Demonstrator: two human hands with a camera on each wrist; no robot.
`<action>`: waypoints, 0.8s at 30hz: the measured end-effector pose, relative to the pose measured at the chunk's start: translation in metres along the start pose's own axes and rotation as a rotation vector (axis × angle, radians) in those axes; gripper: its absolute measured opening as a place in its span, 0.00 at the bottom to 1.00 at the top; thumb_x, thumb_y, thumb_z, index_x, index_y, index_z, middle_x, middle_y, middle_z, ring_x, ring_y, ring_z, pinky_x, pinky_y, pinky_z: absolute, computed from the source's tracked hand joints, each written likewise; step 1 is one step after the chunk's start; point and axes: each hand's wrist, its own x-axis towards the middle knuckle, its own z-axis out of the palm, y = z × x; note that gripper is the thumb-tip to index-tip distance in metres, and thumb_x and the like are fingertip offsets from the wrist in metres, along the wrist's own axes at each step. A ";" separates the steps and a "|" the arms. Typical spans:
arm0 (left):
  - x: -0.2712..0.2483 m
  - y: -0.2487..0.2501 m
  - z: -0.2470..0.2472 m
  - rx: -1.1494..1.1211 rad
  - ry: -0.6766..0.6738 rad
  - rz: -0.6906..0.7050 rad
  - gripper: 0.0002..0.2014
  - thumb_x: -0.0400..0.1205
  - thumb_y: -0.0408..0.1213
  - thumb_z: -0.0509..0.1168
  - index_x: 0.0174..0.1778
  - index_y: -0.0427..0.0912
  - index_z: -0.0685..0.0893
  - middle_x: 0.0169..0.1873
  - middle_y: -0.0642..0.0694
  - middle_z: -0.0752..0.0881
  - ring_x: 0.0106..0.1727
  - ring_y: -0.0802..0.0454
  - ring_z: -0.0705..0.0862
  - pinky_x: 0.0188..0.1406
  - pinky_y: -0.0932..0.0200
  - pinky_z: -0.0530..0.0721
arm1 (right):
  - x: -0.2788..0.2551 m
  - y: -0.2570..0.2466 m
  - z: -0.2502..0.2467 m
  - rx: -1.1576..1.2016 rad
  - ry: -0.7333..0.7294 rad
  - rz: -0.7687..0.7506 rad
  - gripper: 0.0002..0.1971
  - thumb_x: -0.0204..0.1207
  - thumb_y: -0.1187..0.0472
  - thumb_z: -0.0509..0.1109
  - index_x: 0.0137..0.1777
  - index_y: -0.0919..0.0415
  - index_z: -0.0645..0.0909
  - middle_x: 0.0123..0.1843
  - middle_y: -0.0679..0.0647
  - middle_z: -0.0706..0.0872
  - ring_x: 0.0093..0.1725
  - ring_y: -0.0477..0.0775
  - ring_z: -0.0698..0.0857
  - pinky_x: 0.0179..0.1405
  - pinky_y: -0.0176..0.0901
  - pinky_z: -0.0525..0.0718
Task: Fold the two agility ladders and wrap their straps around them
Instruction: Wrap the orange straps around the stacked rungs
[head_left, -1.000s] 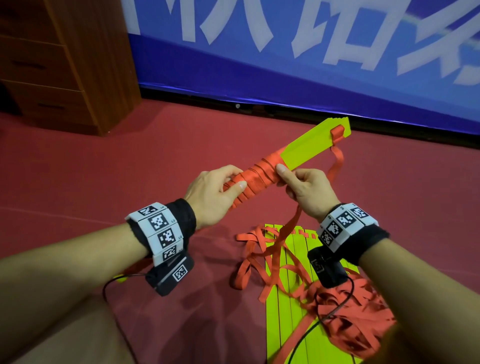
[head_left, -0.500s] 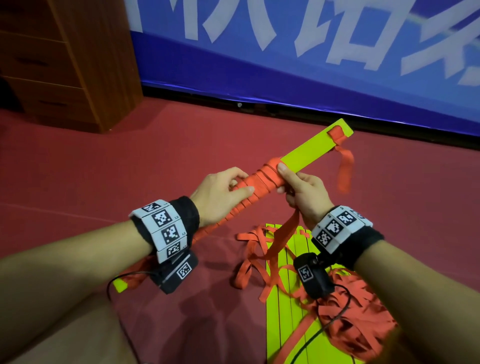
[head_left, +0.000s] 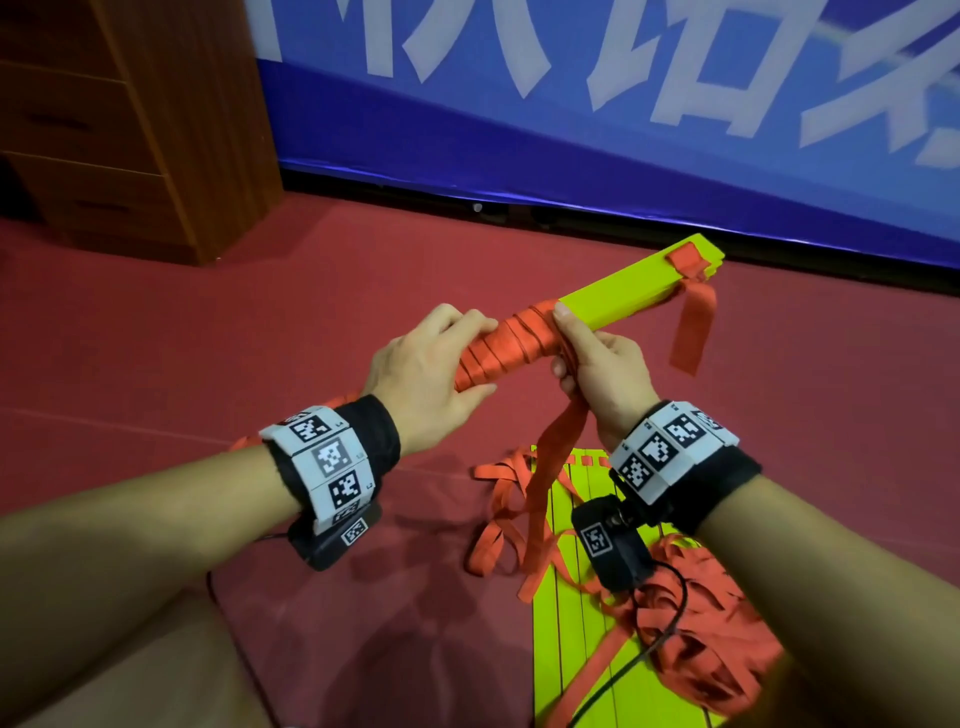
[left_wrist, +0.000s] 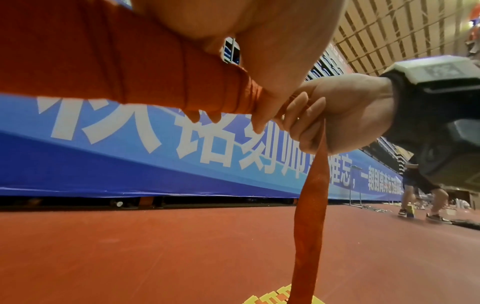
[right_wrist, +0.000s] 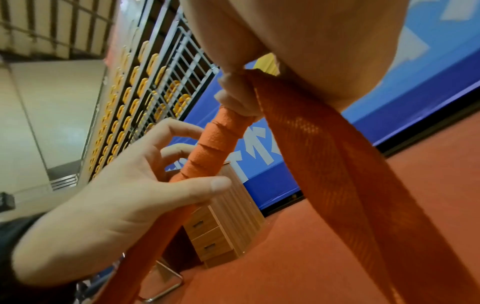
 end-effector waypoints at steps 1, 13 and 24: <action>0.000 -0.001 0.000 -0.009 0.008 0.005 0.30 0.74 0.51 0.79 0.71 0.55 0.78 0.58 0.55 0.81 0.50 0.45 0.86 0.47 0.47 0.87 | -0.001 -0.001 -0.003 -0.018 -0.014 -0.022 0.25 0.83 0.42 0.70 0.41 0.68 0.85 0.24 0.50 0.81 0.21 0.46 0.76 0.24 0.33 0.73; 0.000 -0.002 -0.003 -0.001 0.042 -0.014 0.28 0.83 0.53 0.71 0.80 0.58 0.77 0.67 0.56 0.87 0.63 0.45 0.87 0.59 0.47 0.86 | -0.005 -0.005 -0.017 -0.189 -0.113 -0.235 0.21 0.86 0.48 0.68 0.37 0.63 0.85 0.24 0.48 0.84 0.25 0.43 0.79 0.29 0.32 0.76; 0.001 0.000 -0.005 -0.023 -0.018 -0.075 0.18 0.87 0.53 0.63 0.72 0.60 0.75 0.36 0.57 0.83 0.36 0.48 0.82 0.39 0.53 0.75 | -0.008 -0.008 -0.018 -0.044 -0.290 -0.246 0.13 0.91 0.59 0.61 0.45 0.60 0.81 0.25 0.50 0.81 0.22 0.48 0.83 0.24 0.35 0.79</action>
